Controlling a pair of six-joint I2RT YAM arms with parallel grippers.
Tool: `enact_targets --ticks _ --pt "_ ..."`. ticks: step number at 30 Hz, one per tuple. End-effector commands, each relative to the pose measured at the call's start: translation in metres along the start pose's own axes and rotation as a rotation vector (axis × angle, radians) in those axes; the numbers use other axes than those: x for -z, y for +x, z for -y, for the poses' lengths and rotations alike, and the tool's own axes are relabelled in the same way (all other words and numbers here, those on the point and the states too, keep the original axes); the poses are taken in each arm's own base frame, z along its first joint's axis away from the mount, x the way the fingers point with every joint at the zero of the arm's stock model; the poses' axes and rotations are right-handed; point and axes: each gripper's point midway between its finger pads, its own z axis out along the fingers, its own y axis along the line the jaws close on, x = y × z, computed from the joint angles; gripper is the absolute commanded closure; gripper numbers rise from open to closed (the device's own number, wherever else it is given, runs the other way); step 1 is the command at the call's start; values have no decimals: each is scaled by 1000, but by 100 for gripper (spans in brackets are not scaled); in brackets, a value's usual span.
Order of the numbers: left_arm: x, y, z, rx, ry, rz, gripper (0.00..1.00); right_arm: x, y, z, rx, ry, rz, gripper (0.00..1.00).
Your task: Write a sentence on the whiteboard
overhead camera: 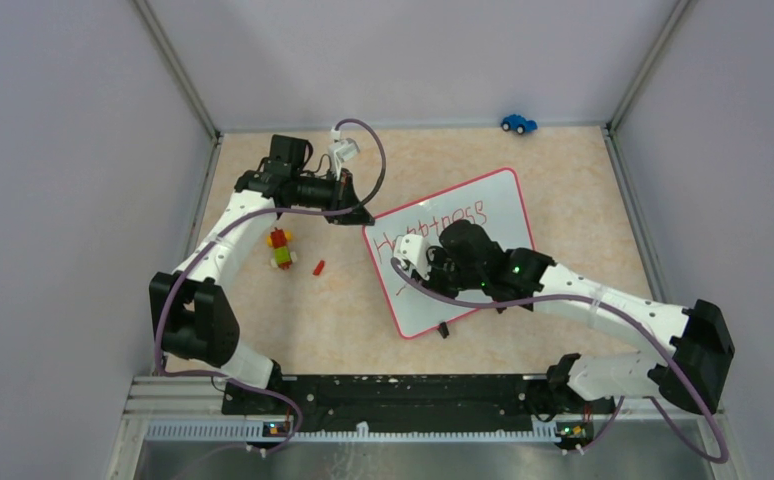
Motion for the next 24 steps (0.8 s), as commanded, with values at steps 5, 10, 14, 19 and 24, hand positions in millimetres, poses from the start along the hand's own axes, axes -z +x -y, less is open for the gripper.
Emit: enact_targets --ticks 5,10,14,19,24 --pt "-12 31 -2 47 -4 -90 100 -2 -3 -3 20 -20 11 100" --pt "-12 31 -2 45 -5 -90 100 -8 1 -14 32 -59 -5 100" --pt "-12 31 -1 44 -6 -90 100 -10 7 -21 42 -84 -21 100" --pt "-12 31 -2 44 -7 -90 100 -11 17 -32 61 -125 -49 100" --pt "-12 31 -2 44 -9 -90 100 -12 25 -40 81 -149 -77 100"
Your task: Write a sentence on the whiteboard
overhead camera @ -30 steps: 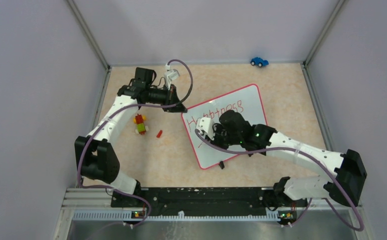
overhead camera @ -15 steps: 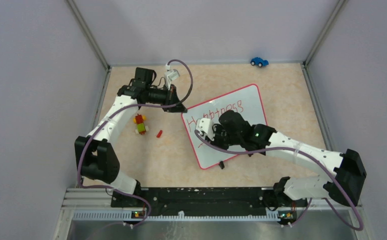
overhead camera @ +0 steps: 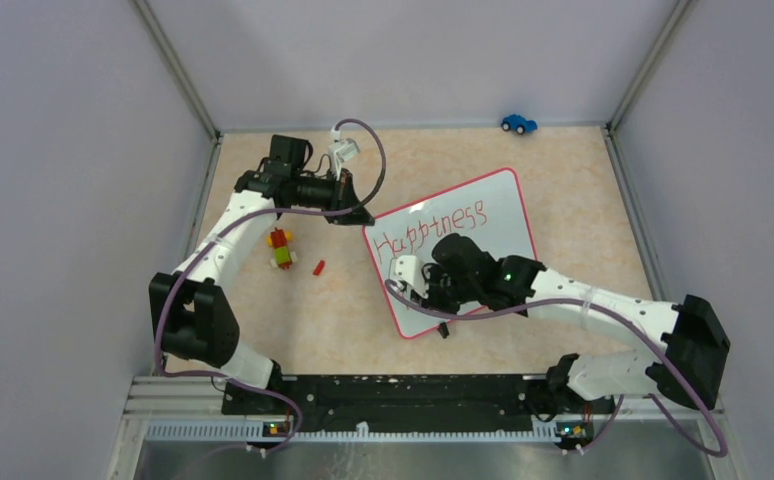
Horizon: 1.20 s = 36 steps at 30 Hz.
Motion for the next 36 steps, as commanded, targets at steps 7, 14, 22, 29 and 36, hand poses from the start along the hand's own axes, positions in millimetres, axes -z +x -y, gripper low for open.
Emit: enact_targets --ticks 7,14,22,29,36 --pt "-12 30 -2 46 -8 -89 100 9 -18 11 33 58 19 100" --pt "-11 29 0 45 -4 -86 100 26 -44 18 24 79 79 100" --pt "-11 28 1 43 0 -85 100 29 -61 29 14 119 109 100" --pt "-10 28 2 36 -3 -84 100 18 -53 39 8 162 62 100" --pt "-10 29 2 35 -1 -84 100 13 -39 36 10 152 24 100"
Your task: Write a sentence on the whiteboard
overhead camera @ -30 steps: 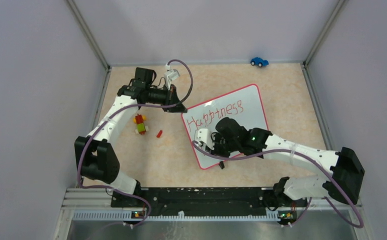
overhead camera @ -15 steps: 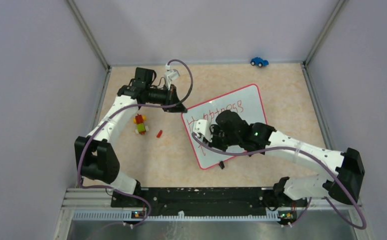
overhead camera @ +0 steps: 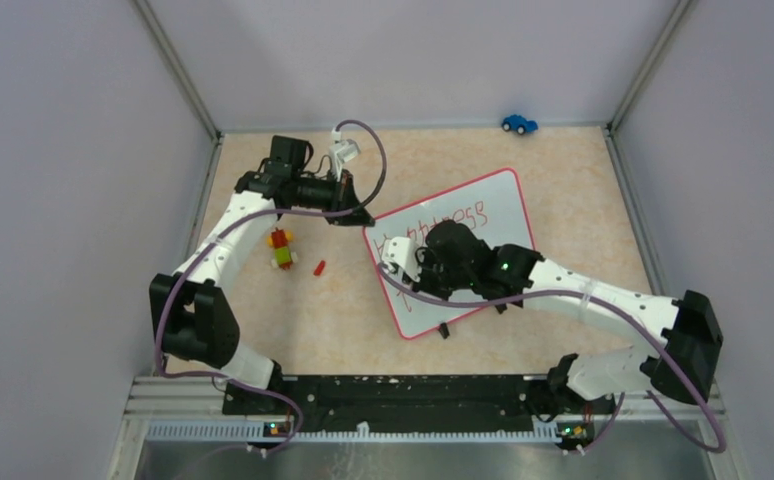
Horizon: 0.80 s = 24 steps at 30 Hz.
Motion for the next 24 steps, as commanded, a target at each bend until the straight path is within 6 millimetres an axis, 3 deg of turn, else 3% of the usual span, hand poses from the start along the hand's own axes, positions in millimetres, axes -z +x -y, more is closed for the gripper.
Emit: enact_targets --ticks 1,6,12,24 --pt "-11 29 2 39 4 -83 100 5 -11 7 6 34 25 100" --pt "-11 28 1 42 6 -83 100 19 -23 5 -6 24 74 100" --pt "-11 29 1 38 4 -83 100 26 -13 4 -25 12 63 100" --pt "-11 29 0 40 2 -84 100 7 8 6 -24 31 2 100"
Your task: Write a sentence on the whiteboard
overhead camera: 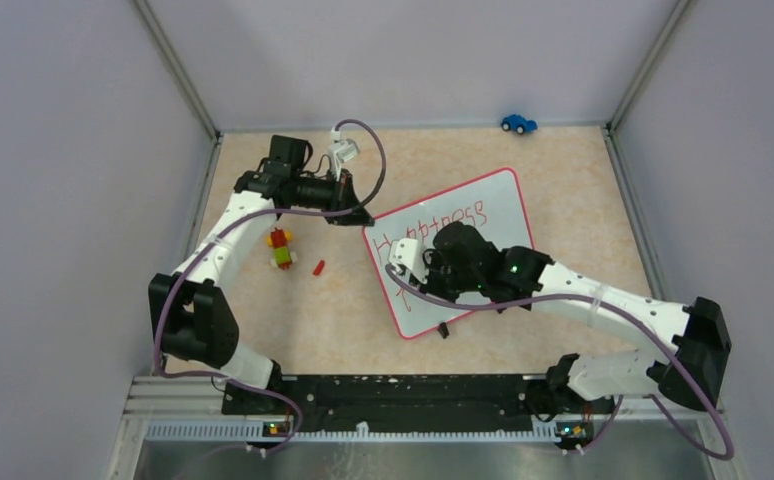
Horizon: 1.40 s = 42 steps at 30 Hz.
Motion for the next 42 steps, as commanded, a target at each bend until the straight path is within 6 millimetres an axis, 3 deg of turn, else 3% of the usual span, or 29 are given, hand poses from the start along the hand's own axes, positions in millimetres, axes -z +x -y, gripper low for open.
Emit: enact_targets --ticks 1,12,17,27,32,42 --pt "-11 29 0 42 -1 -85 100 -8 3 8 -8 36 -2 100" --pt "-12 32 -1 43 -2 -88 100 -18 33 -15 -5 -50 -62 100" --pt "-12 31 -1 46 0 -89 100 -18 33 -20 12 -74 -64 100" --pt "-12 31 -1 45 -1 -89 100 -8 4 6 -43 10 18 100" --pt "-12 31 -1 45 -1 -88 100 -2 -2 22 -70 46 38 100" --pt "-13 30 -2 48 -1 -90 100 1 -6 27 -86 42 58 100"
